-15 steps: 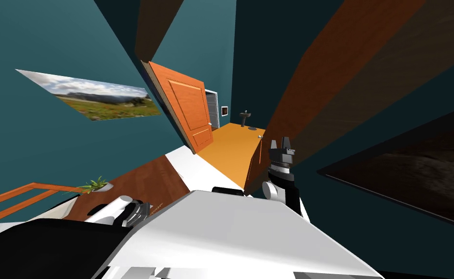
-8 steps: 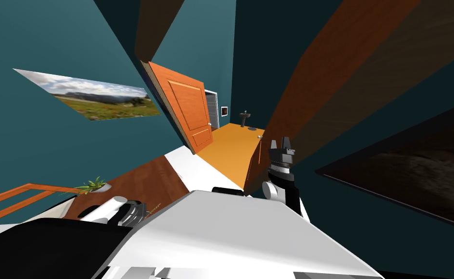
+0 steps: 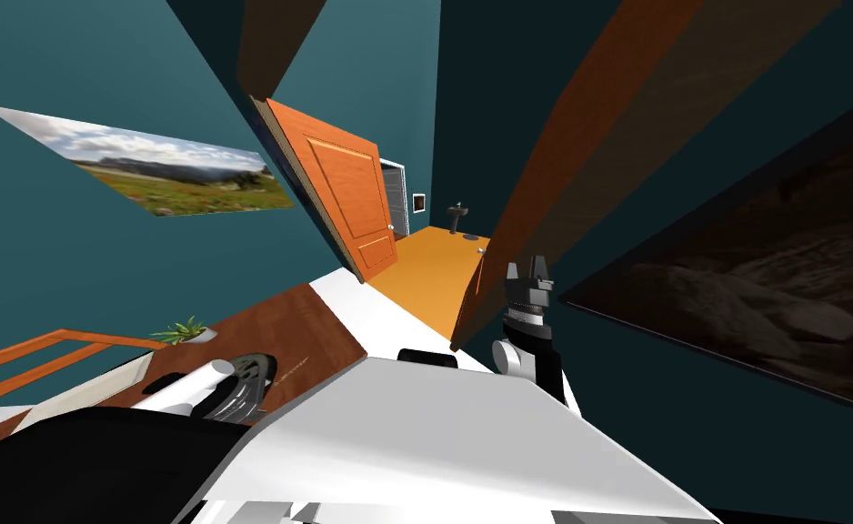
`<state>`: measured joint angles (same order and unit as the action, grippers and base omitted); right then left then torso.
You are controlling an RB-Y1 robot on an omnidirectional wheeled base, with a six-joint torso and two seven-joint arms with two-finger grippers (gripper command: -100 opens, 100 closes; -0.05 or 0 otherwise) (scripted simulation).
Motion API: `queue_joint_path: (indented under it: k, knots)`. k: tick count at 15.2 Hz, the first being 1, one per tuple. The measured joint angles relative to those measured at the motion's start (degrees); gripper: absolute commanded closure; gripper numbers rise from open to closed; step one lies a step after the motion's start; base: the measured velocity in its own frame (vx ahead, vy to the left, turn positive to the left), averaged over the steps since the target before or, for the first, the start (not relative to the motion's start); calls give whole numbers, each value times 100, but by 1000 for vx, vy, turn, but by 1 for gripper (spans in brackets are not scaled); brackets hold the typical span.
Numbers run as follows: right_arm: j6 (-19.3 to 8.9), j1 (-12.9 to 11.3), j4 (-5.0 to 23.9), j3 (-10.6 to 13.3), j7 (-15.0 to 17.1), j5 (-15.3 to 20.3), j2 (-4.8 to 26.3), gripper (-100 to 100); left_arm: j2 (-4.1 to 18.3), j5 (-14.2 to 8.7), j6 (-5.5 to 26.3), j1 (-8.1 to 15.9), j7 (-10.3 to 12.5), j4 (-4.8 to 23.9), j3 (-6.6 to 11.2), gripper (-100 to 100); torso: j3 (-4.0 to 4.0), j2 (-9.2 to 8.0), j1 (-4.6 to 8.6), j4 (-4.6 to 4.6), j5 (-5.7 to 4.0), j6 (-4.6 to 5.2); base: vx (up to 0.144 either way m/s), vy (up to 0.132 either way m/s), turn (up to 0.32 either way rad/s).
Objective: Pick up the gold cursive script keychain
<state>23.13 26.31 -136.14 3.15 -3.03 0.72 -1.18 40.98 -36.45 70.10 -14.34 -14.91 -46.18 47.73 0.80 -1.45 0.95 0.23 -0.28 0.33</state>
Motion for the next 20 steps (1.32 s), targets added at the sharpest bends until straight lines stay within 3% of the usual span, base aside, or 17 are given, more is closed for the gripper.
queue_joint_path:
  k: [2, 5, 13, 18, 19, 20]
  knots:
    - [0, 0, 0, 0, 0, 0, 0, 0, 53, 35, -34, 1, -7, -59, -146, -100, 5, -7, -3, 2, -2, 1, -177, 1, -124]
    - [0, 3, 0, -2, 0, 0, 1, 0, 22, 122, -87, 66, -202, 15, -256, -100, -31, 58, -46, -10, 8, 1, 14, 77, -41]
    - [1, 4, -1, -2, 0, 0, 2, 0, -240, 279, -77, 198, -753, 253, -185, -100, -73, 129, -86, -27, 22, 5, 102, 111, -32]
    - [0, 1, 0, -1, 0, 0, 1, 0, -318, 395, -434, 487, -457, 716, -361, -100, -19, 33, -63, -7, 20, 6, -118, 44, -152]
    - [0, 2, 0, -1, 0, 0, 1, 0, -323, 400, -462, 508, -424, 738, -373, 100, -23, 40, -73, -10, 28, -1, 11, -6, 160]
    - [0, 4, 0, -2, 0, 0, 1, 0, -308, 377, -430, 458, -463, 680, -343, 100, -35, 62, -73, -14, 28, -8, 82, -28, 252]
